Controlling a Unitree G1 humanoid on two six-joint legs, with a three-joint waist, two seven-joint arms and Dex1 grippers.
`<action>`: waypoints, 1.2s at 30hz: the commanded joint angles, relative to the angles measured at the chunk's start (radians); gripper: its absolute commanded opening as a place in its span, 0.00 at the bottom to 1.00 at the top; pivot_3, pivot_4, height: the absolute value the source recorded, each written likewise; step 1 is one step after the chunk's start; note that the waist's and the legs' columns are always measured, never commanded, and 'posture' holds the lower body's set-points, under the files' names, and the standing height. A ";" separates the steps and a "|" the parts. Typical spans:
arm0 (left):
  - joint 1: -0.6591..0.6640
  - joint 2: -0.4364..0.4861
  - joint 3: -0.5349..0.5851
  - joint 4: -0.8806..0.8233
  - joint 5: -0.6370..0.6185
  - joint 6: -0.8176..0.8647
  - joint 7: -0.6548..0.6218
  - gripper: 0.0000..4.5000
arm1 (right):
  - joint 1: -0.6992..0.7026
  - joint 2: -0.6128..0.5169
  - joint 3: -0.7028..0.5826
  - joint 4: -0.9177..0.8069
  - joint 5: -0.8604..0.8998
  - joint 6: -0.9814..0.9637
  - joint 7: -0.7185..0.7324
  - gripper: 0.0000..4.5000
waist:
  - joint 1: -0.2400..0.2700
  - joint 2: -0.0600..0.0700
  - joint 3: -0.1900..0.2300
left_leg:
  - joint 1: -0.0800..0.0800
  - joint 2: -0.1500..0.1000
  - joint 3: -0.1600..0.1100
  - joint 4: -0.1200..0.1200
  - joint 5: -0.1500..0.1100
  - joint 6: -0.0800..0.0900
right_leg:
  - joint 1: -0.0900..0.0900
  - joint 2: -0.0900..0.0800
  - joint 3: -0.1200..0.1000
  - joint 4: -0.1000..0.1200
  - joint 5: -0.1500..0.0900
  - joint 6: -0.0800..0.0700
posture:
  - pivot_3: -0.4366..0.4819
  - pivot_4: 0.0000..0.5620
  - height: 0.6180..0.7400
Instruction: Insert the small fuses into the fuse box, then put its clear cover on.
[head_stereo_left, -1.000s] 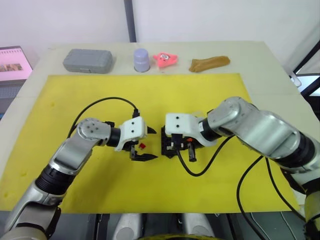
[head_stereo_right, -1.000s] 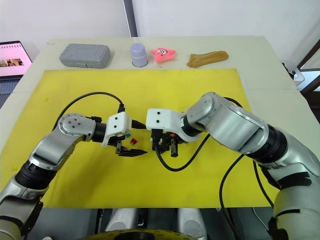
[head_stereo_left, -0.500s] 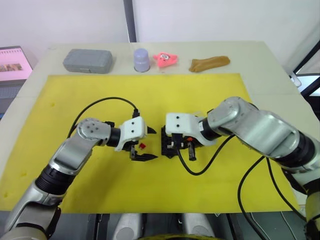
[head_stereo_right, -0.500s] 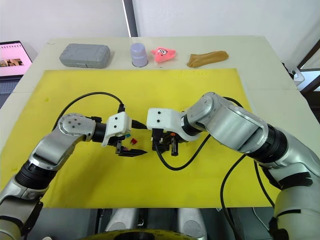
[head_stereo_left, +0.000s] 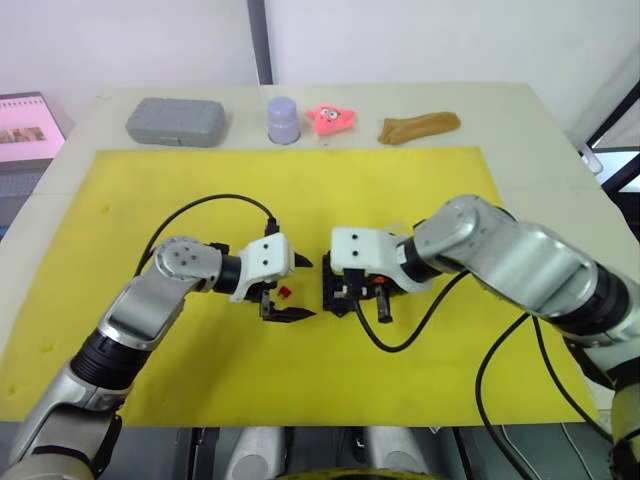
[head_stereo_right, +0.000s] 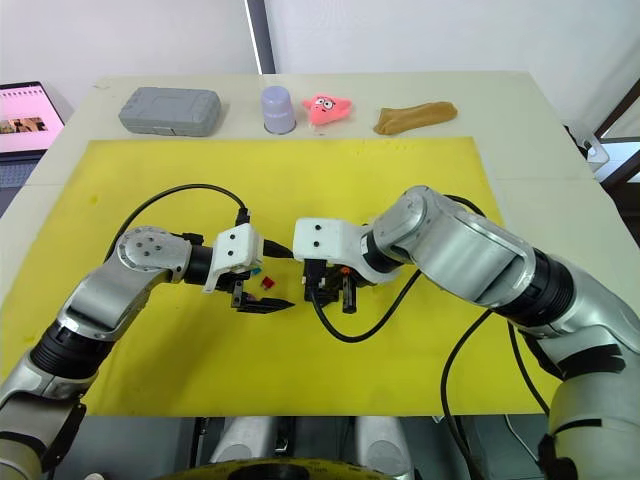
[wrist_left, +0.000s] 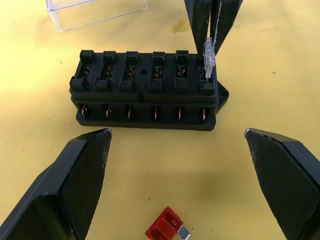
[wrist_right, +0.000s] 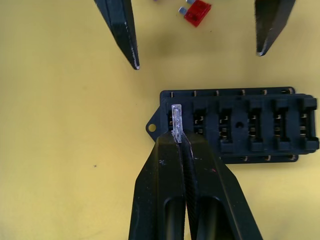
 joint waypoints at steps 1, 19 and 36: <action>-0.001 -0.003 0.012 -0.022 -0.008 -0.006 0.005 0.99 | -0.002 -0.015 0.002 -0.020 -0.003 -0.012 -0.005 0.00 | 0.000 0.000 0.000 | 0.000 0.000 0.000 0.000 0.000 0.000 | 0.000 0.000 0.000 0.000 0.000 0.000 | 0.48 0.27 1.00; 0.001 -0.001 0.013 -0.025 -0.009 -0.007 0.003 0.99 | -0.026 -0.023 -0.003 -0.019 -0.030 -0.062 -0.006 0.00 | -0.001 0.000 0.000 | 0.000 0.000 0.000 0.000 0.000 0.000 | 0.000 0.000 0.000 0.000 0.000 0.000 | 0.48 0.27 1.00; 0.003 -0.003 0.013 -0.029 -0.009 -0.006 0.005 0.99 | 0.007 -0.023 0.023 -0.016 -0.044 -0.071 -0.014 0.00 | 0.000 0.000 0.000 | 0.000 0.000 0.000 0.000 0.000 0.000 | 0.000 0.000 0.000 0.000 0.000 0.000 | 0.48 0.27 1.00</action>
